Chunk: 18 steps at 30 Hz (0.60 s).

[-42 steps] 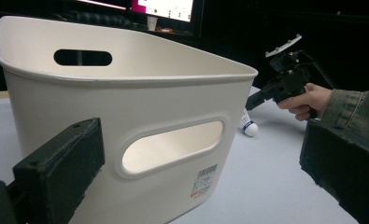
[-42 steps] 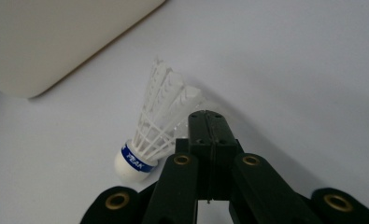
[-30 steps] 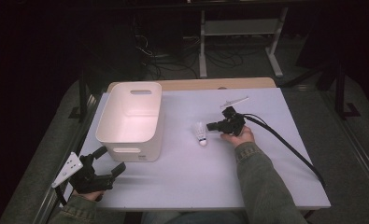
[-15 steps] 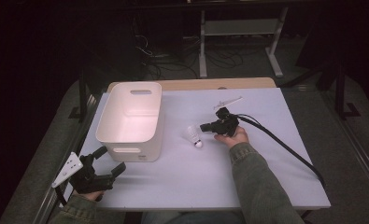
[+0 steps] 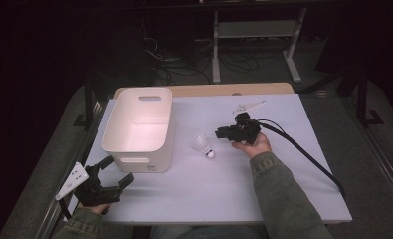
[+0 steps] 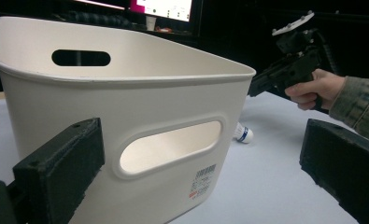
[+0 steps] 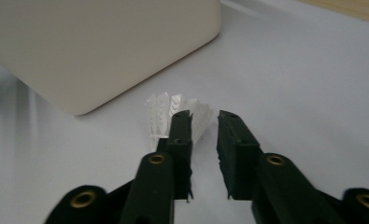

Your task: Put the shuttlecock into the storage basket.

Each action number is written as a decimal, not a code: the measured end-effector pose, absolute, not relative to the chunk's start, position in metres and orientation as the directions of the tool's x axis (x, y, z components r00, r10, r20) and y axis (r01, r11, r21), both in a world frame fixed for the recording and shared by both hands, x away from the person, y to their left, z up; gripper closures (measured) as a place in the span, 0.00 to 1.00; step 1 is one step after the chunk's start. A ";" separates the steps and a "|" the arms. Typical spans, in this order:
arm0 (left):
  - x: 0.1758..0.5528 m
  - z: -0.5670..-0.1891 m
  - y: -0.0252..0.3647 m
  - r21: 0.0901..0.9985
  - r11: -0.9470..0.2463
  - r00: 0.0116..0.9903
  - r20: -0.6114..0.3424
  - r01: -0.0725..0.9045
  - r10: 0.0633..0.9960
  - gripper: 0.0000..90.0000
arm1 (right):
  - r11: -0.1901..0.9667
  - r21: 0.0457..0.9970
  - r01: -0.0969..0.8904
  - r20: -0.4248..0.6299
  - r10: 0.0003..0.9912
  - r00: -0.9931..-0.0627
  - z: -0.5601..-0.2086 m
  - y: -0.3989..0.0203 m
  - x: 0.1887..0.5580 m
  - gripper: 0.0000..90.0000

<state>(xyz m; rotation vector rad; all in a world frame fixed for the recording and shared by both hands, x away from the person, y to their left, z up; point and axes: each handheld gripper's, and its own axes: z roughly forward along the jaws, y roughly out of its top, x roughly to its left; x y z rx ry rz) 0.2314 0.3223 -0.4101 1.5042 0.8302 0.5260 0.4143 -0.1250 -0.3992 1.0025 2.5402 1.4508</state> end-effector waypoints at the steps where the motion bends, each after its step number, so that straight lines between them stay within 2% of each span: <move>1: 0.231 -0.410 0.322 0.981 0.040 0.633 -0.152 0.189 0.759 0.00 | 0.350 0.787 0.508 0.259 0.559 -0.788 -0.396 -0.126 0.413 0.76; 8: 0.231 -0.410 0.322 0.982 0.036 0.635 -0.146 0.184 0.759 0.00 | 0.353 0.783 0.512 0.237 0.592 -0.770 -0.381 -0.133 0.402 0.62; 18: 0.231 -0.410 0.322 0.982 0.039 0.633 -0.151 0.187 0.759 0.00 | 0.349 0.769 0.536 0.238 0.621 -0.747 -0.369 -0.137 0.391 0.32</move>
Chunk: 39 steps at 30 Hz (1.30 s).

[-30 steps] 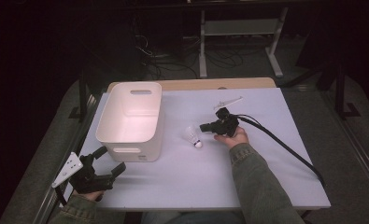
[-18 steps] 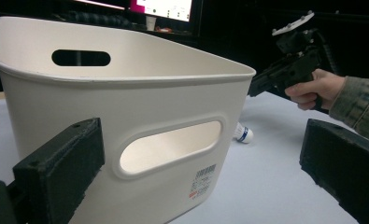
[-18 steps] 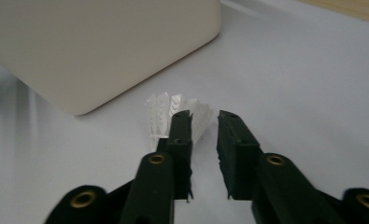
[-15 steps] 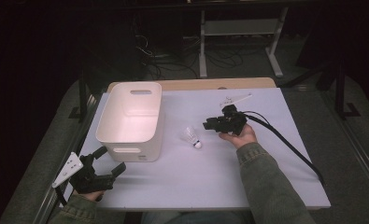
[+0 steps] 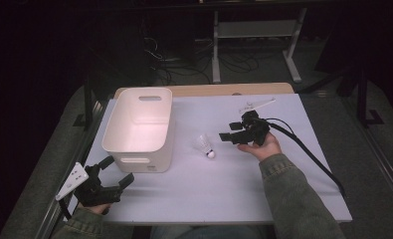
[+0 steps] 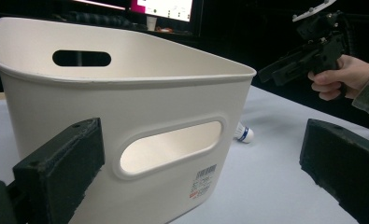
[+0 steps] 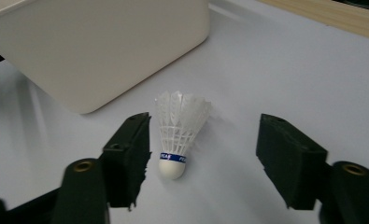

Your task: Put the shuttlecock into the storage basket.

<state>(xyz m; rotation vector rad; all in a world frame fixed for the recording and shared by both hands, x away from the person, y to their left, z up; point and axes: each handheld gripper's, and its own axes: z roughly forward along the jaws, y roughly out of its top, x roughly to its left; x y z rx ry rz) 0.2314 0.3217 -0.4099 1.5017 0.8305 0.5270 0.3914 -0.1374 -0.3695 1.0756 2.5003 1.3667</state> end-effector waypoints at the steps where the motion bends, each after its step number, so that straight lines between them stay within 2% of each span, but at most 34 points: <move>1: 0.231 -0.410 0.322 0.982 0.037 0.634 -0.149 0.186 0.759 0.00 | 0.350 0.767 0.538 0.237 0.626 -0.743 -0.369 -0.137 0.391 0.30; 4: 0.232 -0.410 0.322 0.982 0.034 0.634 -0.146 0.185 0.759 0.00 | 0.357 0.763 0.540 0.224 0.637 -0.737 -0.367 -0.136 0.390 0.20; 8: 0.232 -0.410 0.322 0.982 0.032 0.635 -0.144 0.184 0.759 0.00 | 0.368 0.758 0.539 0.226 0.627 -0.746 -0.362 -0.132 0.389 0.13; 11: 0.232 -0.410 0.322 0.982 0.033 0.635 -0.145 0.184 0.759 0.00 | 0.387 0.742 0.547 0.228 0.622 -0.749 -0.358 -0.128 0.387 0.00; 24: 0.232 -0.410 0.321 0.982 0.037 0.634 -0.148 0.185 0.759 0.00 | 0.423 0.705 0.570 0.235 0.618 -0.750 -0.346 -0.114 0.386 0.00; 29: 0.232 -0.410 0.321 0.982 0.039 0.636 -0.150 0.184 0.757 0.00 | 0.445 0.671 0.593 0.233 0.633 -0.738 -0.349 -0.105 0.391 0.00; 39: 0.232 -0.410 0.321 0.982 0.037 0.638 -0.148 0.183 0.756 0.00 | 0.445 0.664 0.601 0.264 0.613 -0.745 -0.363 -0.094 0.402 0.00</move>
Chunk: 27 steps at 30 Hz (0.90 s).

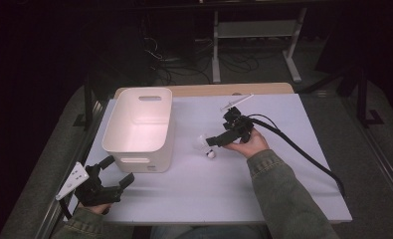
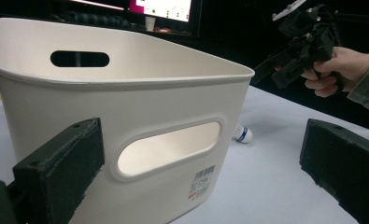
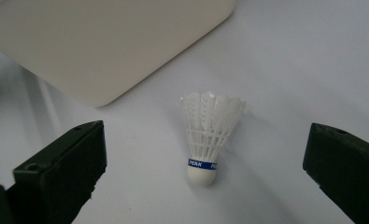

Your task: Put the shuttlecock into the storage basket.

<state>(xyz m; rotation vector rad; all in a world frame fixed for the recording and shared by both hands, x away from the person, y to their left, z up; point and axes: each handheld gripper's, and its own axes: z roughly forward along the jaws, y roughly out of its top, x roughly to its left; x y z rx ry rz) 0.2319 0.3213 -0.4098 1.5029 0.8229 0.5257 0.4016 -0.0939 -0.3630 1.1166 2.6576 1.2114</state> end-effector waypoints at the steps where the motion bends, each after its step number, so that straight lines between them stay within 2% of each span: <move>1: 0.232 -0.410 0.321 0.982 0.037 0.638 -0.148 0.184 0.756 0.00 | 0.440 0.659 0.610 0.272 0.617 -0.739 -0.364 -0.092 0.403 0.00; 27: 0.232 -0.410 0.321 0.982 0.039 0.640 -0.150 0.184 0.753 0.00 | 0.468 0.603 0.646 0.320 0.600 -0.733 -0.415 -0.071 0.423 0.00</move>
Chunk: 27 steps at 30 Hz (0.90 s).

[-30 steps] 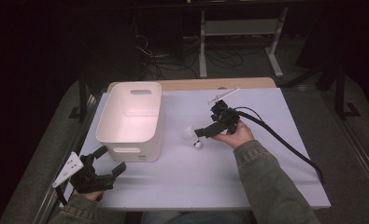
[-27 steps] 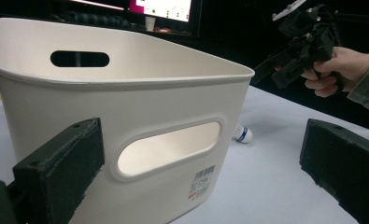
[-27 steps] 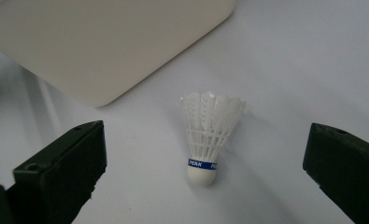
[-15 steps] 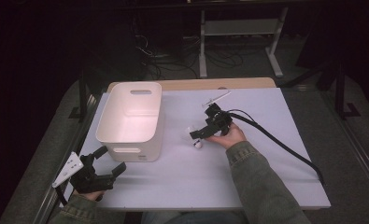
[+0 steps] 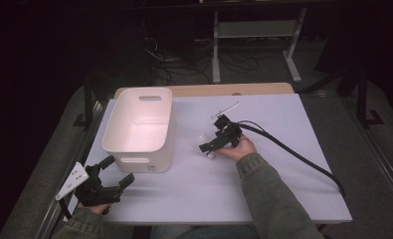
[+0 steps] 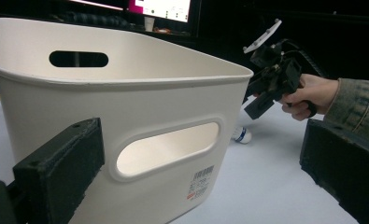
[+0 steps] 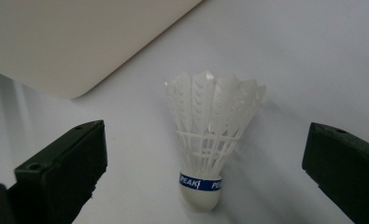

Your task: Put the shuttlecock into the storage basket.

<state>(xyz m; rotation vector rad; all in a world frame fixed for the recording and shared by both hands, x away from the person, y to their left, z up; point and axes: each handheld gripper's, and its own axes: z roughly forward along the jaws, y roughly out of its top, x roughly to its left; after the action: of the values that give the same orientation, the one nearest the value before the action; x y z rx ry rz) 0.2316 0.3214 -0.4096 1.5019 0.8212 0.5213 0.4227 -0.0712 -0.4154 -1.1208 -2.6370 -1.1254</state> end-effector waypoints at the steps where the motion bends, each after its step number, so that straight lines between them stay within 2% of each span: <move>1: 0.232 -0.410 0.321 0.982 0.041 0.640 -0.152 0.184 0.753 0.00 | 0.474 0.603 0.642 0.318 0.594 -0.738 -0.417 -0.071 0.424 0.00; 20: 0.232 -0.410 0.321 0.981 0.040 0.640 -0.153 0.188 0.753 0.00 | 0.512 0.554 0.656 0.311 0.605 -0.734 -0.439 -0.063 0.422 0.00; 27: 0.232 -0.410 0.321 0.982 0.039 0.640 -0.152 0.186 0.753 0.00 | 0.530 0.545 0.650 0.306 0.596 -0.742 -0.438 -0.063 0.418 0.15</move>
<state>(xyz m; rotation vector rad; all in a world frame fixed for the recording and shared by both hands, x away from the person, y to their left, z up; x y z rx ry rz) 0.2316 0.3213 -0.4096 1.5028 0.8225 0.5195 0.4178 -0.0631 -0.4375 -1.0924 -2.6748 -1.0057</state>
